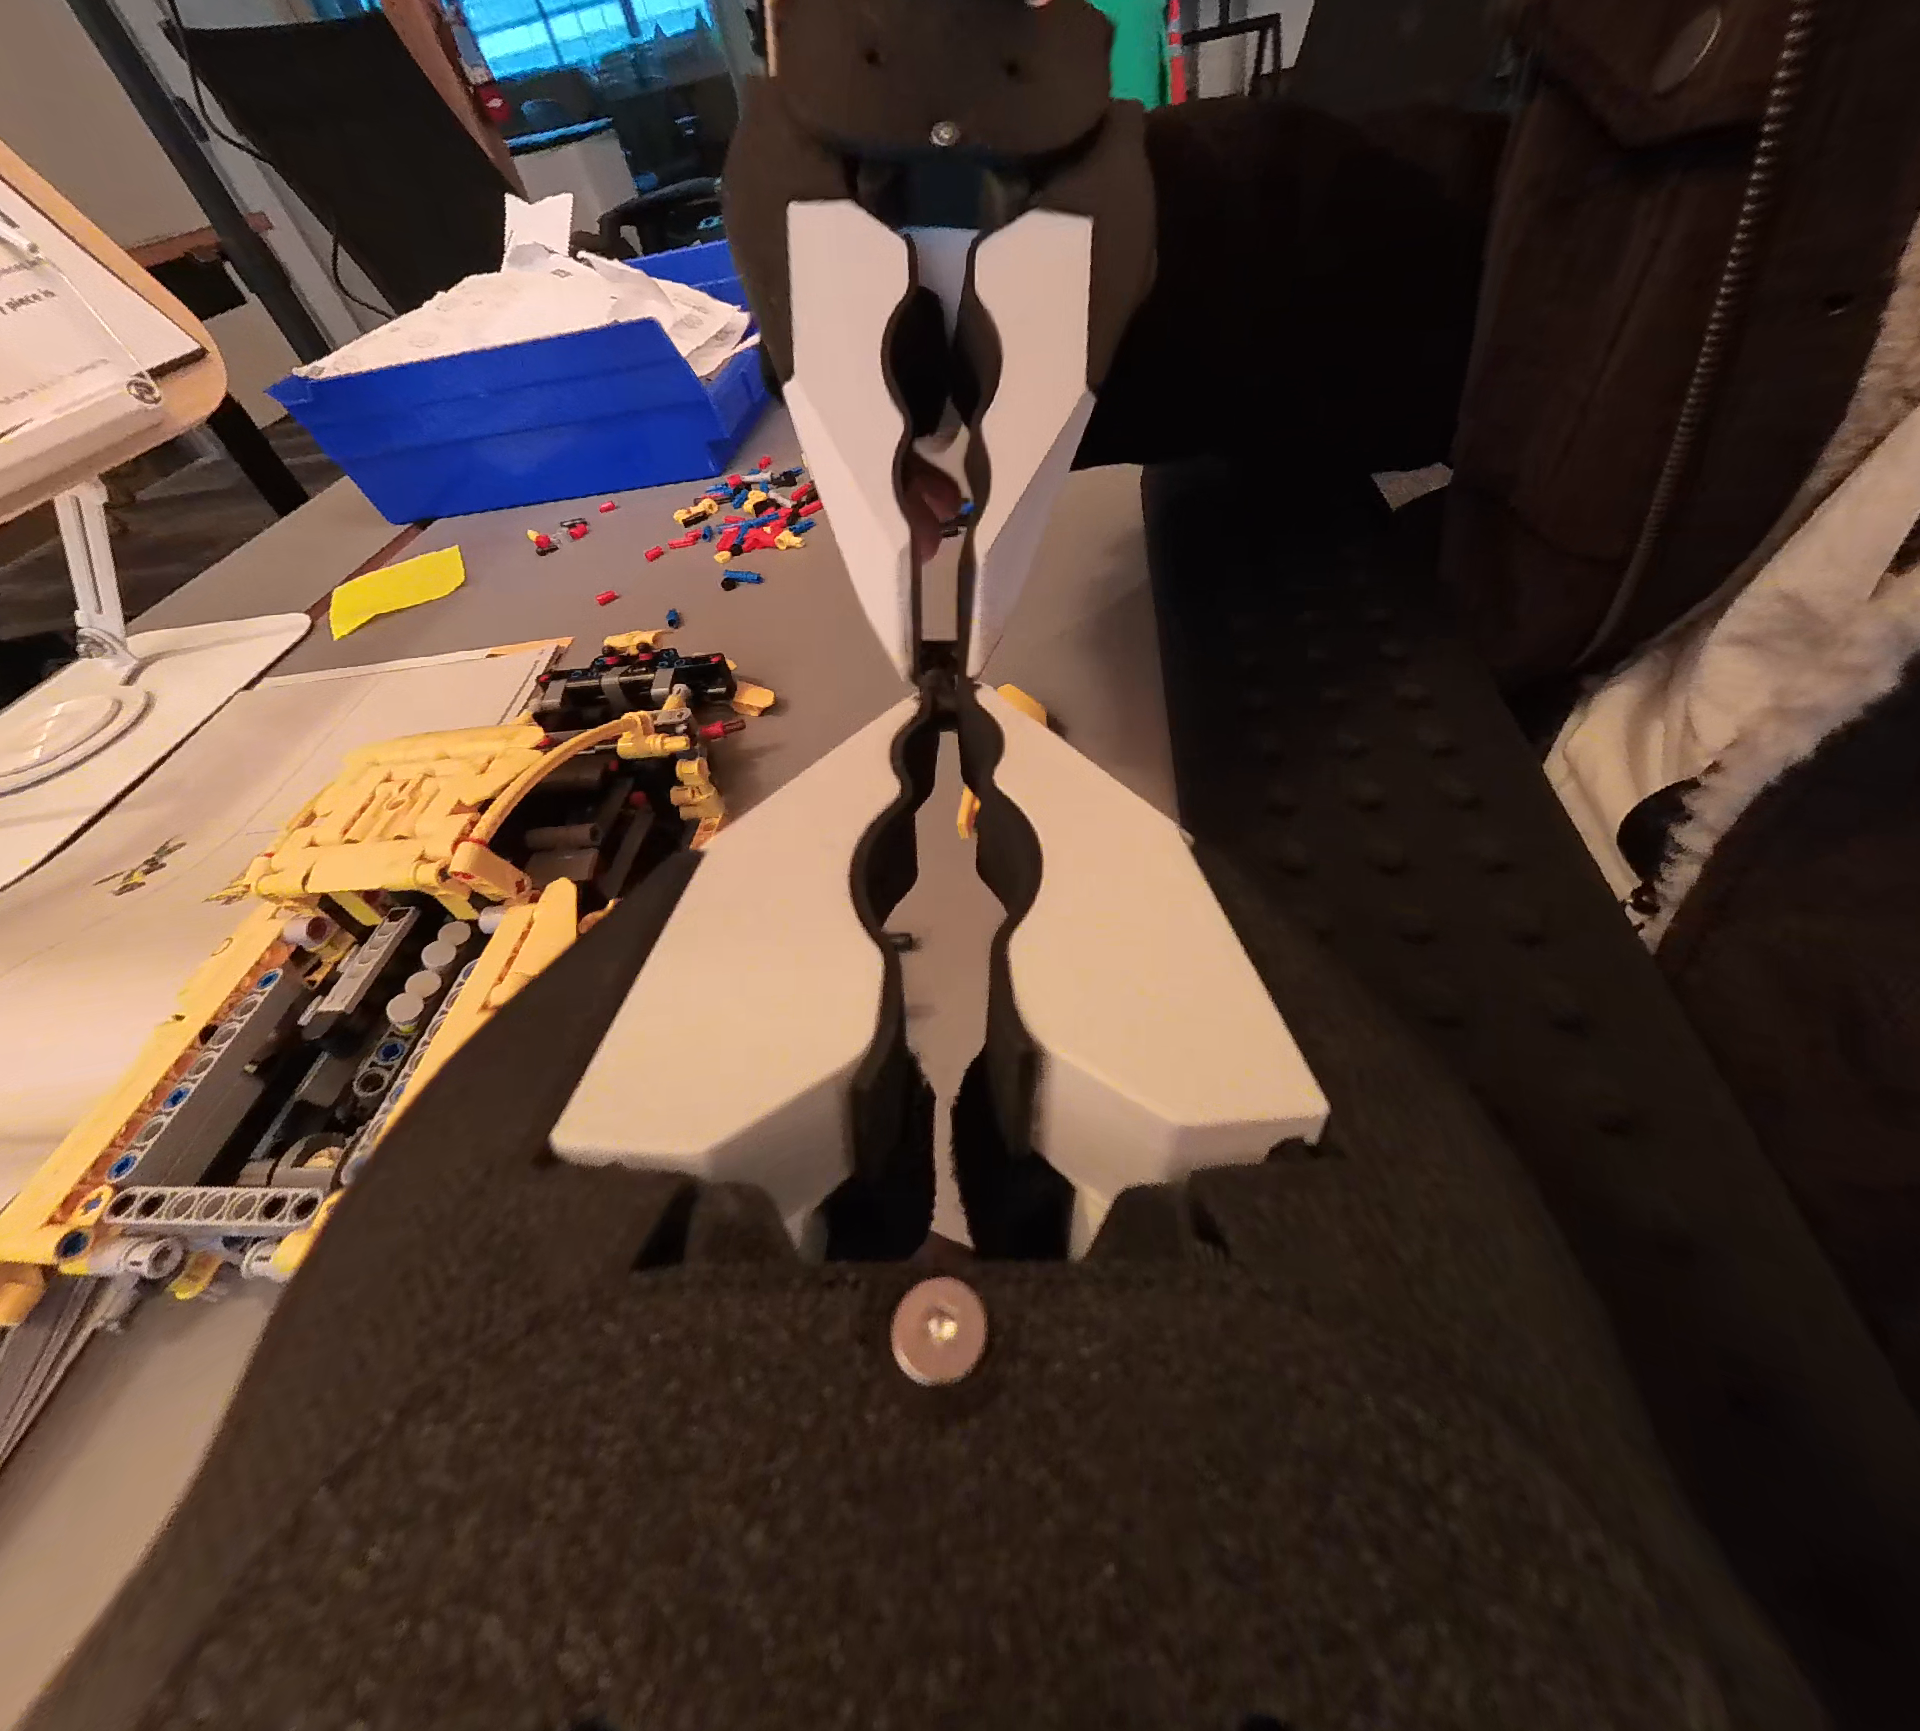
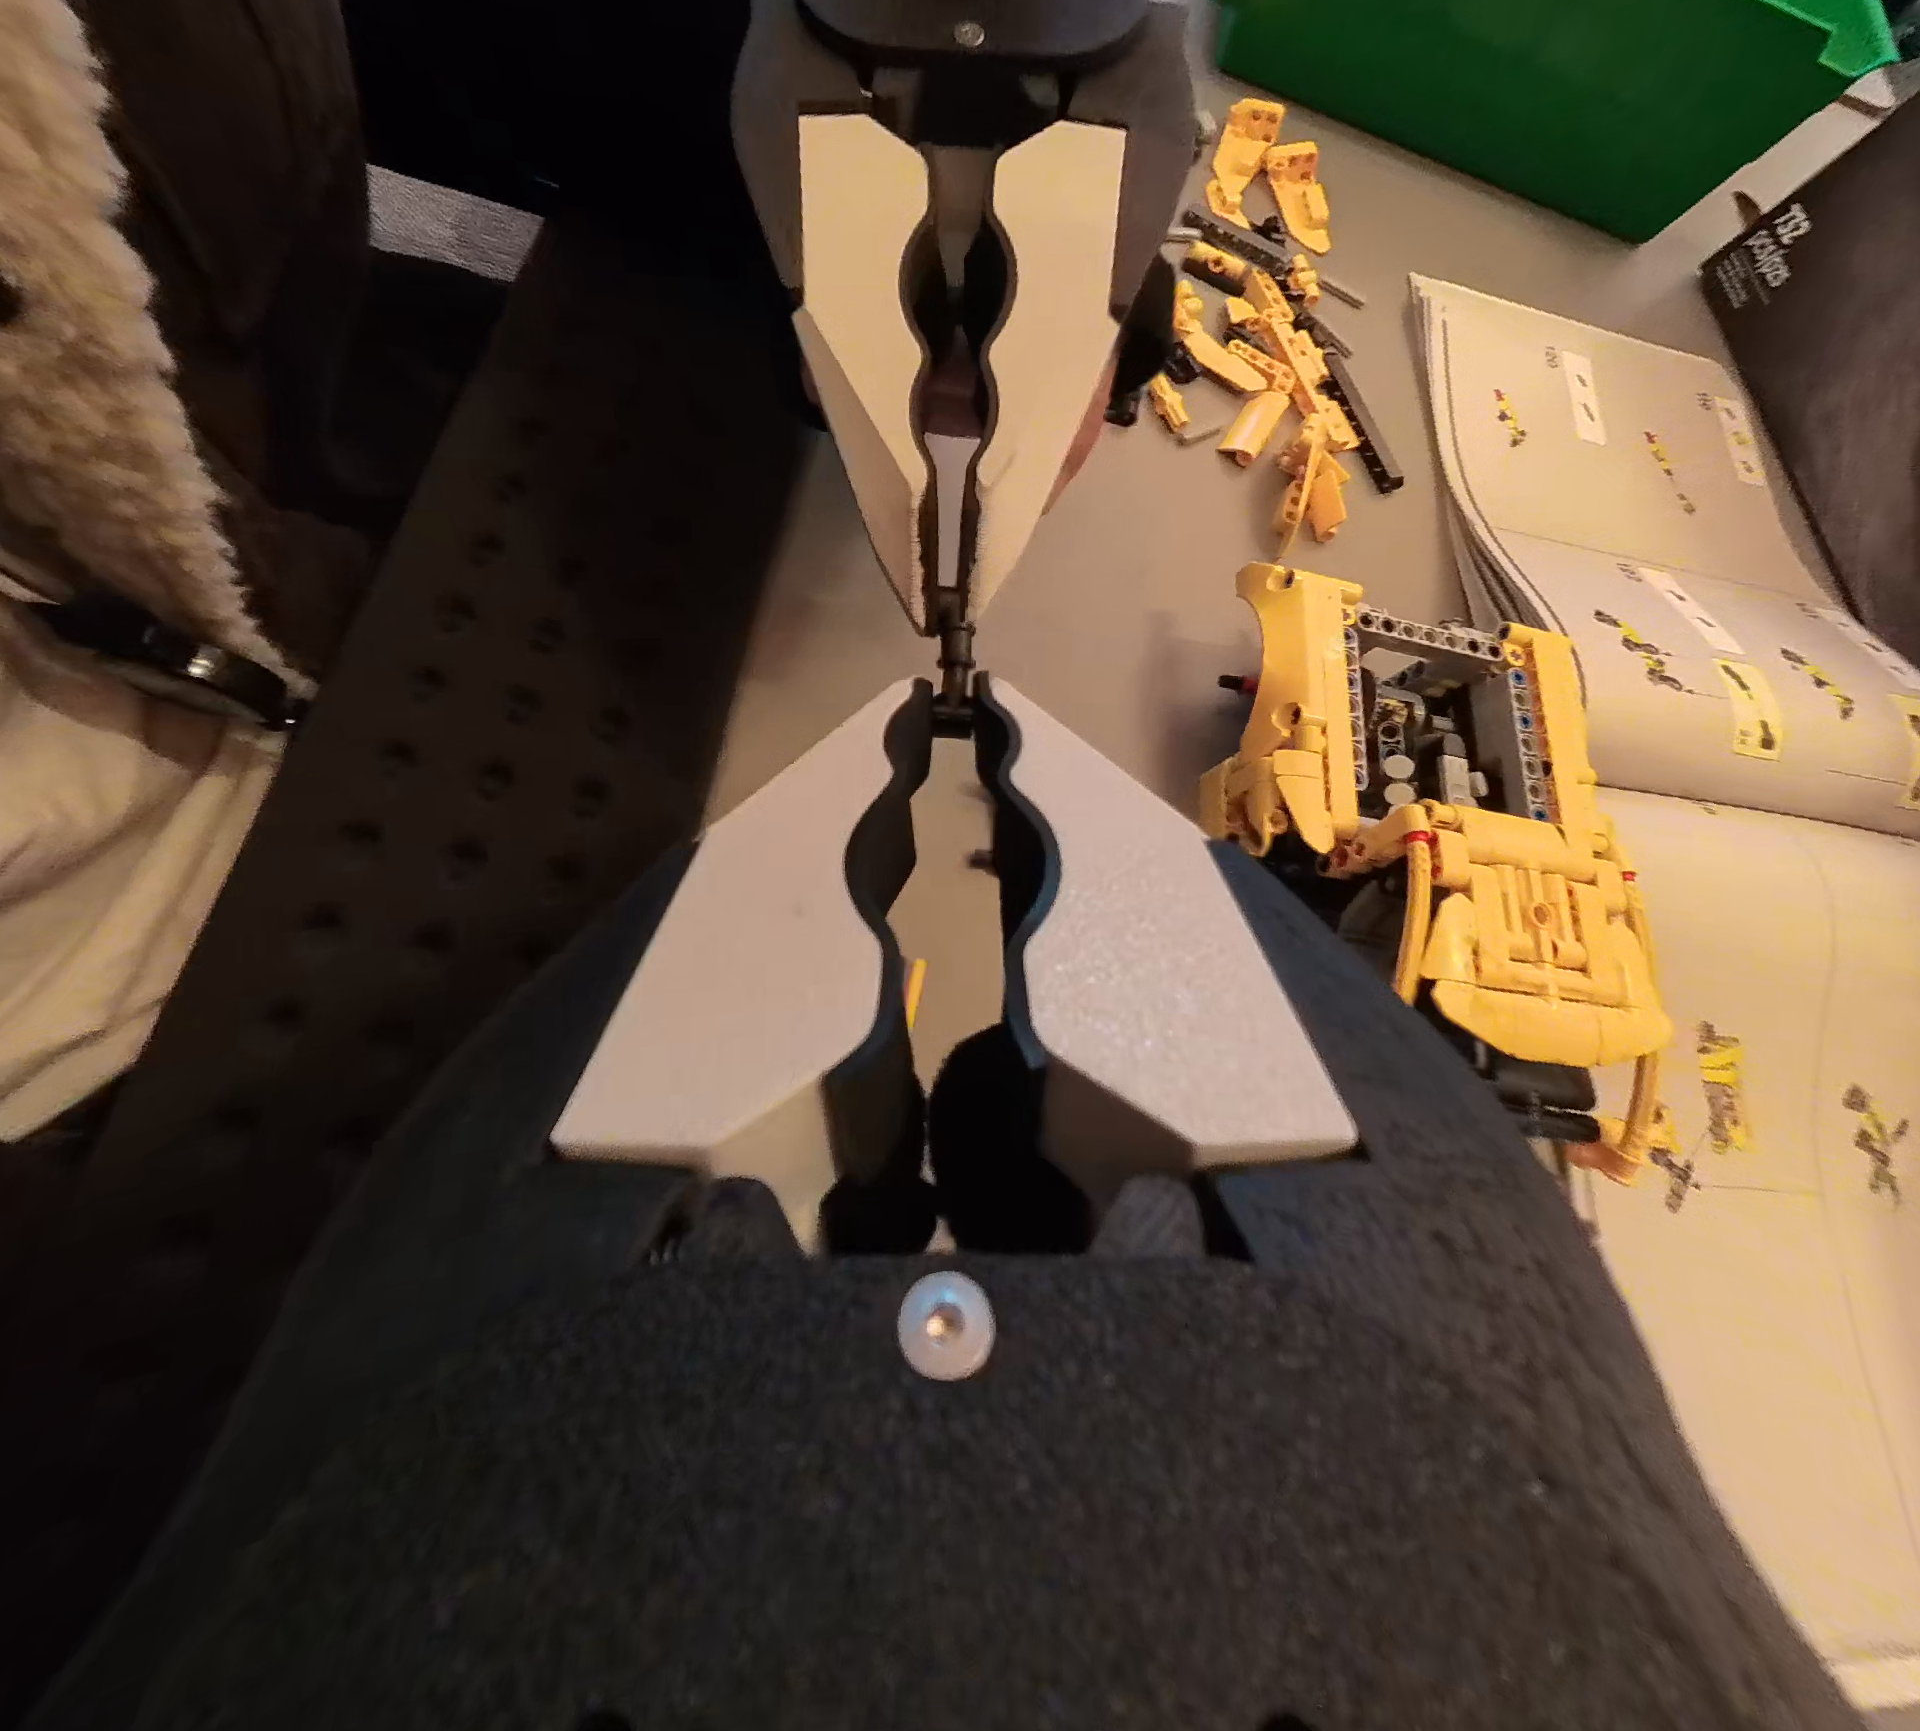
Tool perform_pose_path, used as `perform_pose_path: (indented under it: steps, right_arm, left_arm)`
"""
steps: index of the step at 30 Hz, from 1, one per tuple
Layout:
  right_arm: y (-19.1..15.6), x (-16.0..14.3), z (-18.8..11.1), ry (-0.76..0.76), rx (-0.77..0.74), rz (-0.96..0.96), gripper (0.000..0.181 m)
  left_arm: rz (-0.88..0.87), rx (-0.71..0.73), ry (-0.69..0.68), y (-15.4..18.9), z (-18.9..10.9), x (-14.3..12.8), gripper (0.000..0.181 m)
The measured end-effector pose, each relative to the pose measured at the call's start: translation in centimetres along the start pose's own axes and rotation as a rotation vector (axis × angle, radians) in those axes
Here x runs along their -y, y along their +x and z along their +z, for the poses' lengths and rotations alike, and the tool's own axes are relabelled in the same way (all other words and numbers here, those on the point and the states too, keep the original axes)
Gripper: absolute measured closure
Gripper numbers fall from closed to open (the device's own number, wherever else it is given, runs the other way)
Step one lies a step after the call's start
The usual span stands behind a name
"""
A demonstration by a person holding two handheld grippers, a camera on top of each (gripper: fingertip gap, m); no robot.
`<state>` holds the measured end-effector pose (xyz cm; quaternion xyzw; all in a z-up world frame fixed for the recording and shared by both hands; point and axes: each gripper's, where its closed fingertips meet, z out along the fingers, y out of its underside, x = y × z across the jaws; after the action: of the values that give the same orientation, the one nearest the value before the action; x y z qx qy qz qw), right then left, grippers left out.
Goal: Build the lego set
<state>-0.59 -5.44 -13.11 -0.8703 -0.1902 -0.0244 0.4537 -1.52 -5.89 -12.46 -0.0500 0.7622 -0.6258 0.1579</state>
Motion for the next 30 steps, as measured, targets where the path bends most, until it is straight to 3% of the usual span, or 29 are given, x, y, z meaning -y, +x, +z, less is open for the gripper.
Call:
perform_pose_path:
  steps: [11,14,17,20,23,27,30]
  right_arm:
    - [-0.1,0.2,0.2,0.084,0.084,0.093,0.175]
    - [0.4,1.0,-0.1,0.202,0.054,0.156,0.174]
    - [0.9,1.0,-0.8,0.267,0.049,0.268,0.153]
    - [0.7,1.2,-1.1,0.329,0.038,0.269,0.155]
    - [0.5,1.3,-0.6,0.324,-0.022,0.173,0.161]
    - [0.5,1.4,-0.5,0.331,-0.014,0.169,0.174]
    - [0.4,1.3,-0.4,0.316,-0.006,0.153,0.174]
  left_arm:
    - [0.007,0.002,0.004,0.0,0.0,0.0,0.178]
    - [0.002,0.018,0.035,-0.4,-0.3,0.6,0.178]
    - [-0.005,0.037,0.044,-0.9,-0.6,0.7,0.178]
    - [-0.029,0.029,0.076,-0.9,-0.9,1.2,0.178]
    - [-0.035,0.022,0.079,-0.8,-0.9,1.3,0.178]
    - [-0.036,0.005,0.077,-0.5,-0.8,1.2,0.178]
    - [-0.041,-0.005,0.076,-0.4,-0.7,1.1,0.178]
